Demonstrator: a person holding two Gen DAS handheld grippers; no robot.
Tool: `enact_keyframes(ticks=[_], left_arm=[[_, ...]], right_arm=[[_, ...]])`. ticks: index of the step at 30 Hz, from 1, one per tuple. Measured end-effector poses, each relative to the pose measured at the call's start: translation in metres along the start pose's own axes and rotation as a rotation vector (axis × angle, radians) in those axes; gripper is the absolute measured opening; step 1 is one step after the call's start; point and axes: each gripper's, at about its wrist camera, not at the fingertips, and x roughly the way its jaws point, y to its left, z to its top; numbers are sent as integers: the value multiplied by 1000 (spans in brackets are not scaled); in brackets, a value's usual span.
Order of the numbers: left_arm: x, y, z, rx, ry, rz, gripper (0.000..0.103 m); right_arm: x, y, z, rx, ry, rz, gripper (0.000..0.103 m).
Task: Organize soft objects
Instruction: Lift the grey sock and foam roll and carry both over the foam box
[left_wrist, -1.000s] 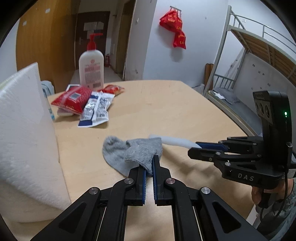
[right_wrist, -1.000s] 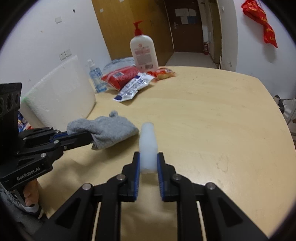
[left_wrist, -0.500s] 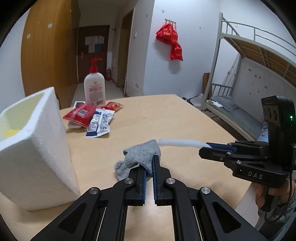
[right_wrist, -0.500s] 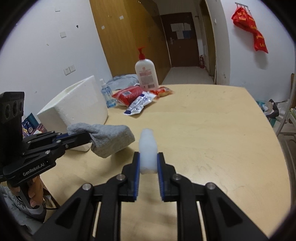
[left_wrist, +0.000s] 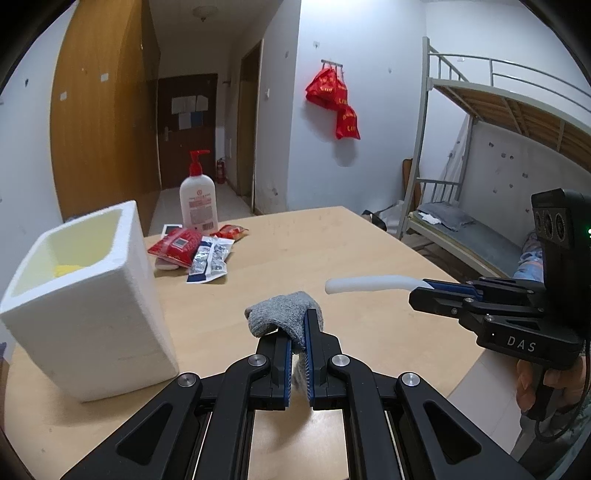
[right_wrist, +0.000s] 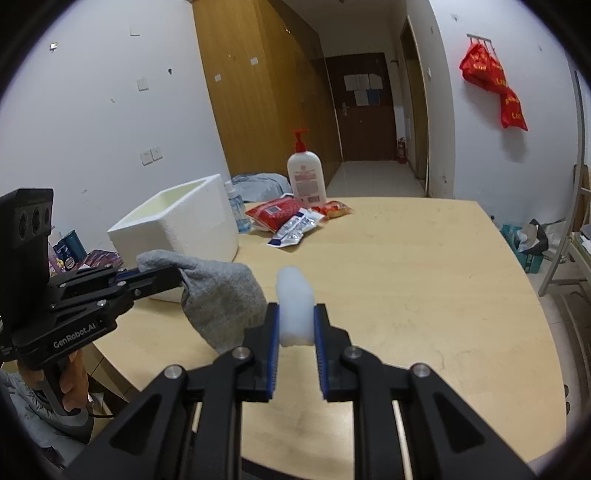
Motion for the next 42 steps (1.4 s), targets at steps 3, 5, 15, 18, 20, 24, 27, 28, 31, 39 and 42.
enact_keyframes(ticks=[3,5,15,18,20,24,27,28,31,39,42], left_arm=[[-13,0,-1,2,-21,6,6],[-21,-1,-3,5,-35,13,6],[-51,3,-7,1,-88,46,6],[-60,3,-8,1,-103,58,6],[-65,5,-9,-1,-111,67,6],[-73,10,-12,-8,-117,92,6],[-82,15,-14,-15,-128,118,6],[-86,17,-14,-17,-132,127,6],[-94,23,-15,-22,-140,158,6],[-116,42,-21,-49,-164,234,6],[-121,50,-24,-62,-168,254,6]], right_arm=[[-6,6,-1,-3,-16,-3,21],[-12,11,-3,-6,-27,-2,21],[-35,34,-5,-44,-79,0,21],[-37,42,-4,-56,-91,9,21],[-39,47,-3,-65,-96,15,21],[-37,55,-2,-85,-102,34,21],[-35,63,0,-103,-105,60,21],[-33,67,1,-111,-106,73,21],[-29,76,4,-127,-107,98,21],[-17,103,11,-178,-107,170,21],[-11,113,14,-198,-104,194,21]])
